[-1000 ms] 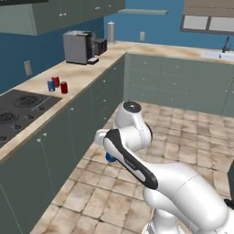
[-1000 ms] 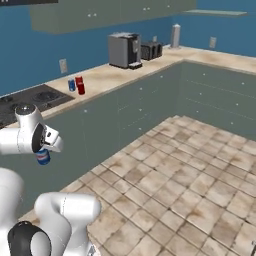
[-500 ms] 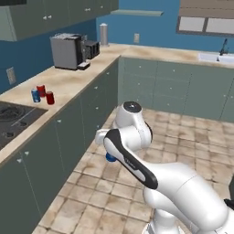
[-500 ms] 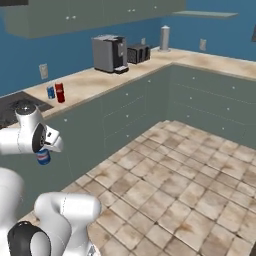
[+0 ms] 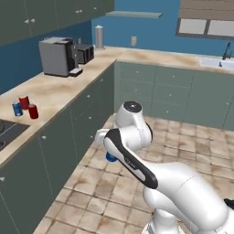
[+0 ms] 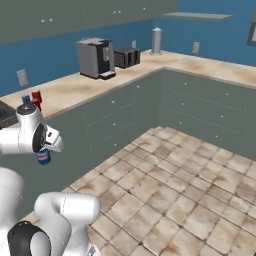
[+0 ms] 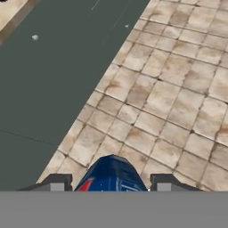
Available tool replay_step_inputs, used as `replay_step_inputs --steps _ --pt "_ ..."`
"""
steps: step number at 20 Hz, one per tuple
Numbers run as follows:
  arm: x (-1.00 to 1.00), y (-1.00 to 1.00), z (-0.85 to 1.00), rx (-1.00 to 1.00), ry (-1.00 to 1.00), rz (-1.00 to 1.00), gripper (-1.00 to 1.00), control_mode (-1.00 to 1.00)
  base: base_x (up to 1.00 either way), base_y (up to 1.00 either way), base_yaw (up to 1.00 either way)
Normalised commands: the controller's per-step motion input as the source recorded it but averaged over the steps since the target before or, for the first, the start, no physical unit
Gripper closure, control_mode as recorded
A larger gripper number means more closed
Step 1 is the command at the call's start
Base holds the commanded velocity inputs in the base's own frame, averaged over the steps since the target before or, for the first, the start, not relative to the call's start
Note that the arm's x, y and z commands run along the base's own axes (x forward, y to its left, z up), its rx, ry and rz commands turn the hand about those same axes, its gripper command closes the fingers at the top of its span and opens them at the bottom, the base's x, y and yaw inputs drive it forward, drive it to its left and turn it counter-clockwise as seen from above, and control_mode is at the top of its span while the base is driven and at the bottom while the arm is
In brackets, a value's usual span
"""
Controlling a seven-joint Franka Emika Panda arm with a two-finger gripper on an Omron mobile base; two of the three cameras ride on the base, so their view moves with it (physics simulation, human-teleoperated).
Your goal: Four empty soda cans are scattered around the kitchen. Gather all the cans and cluster them next to the stove for recycling.
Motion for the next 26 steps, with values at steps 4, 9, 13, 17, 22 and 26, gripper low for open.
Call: replay_step_inputs --steps 4,9,13,17,22,26 --pt "0.00 0.00 0.00 0.00 0.00 0.00 1.00 1.00 0.75 -0.19 0.02" --pt "0.00 0.00 0.00 0.00 0.00 0.00 1.00 1.00 0.75 -0.18 0.06" --pt "0.00 0.00 0.00 0.00 0.00 0.00 1.00 1.00 0.75 -0.11 0.17" --pt "0.00 0.00 0.00 0.00 0.00 0.00 1.00 1.00 0.70 -0.03 0.31" --pt "0.00 0.00 0.00 0.00 0.00 0.00 1.00 1.00 0.63 0.00 0.43" --pt "0.00 0.00 0.00 0.00 0.00 0.00 1.00 1.00 0.60 -0.01 0.45"
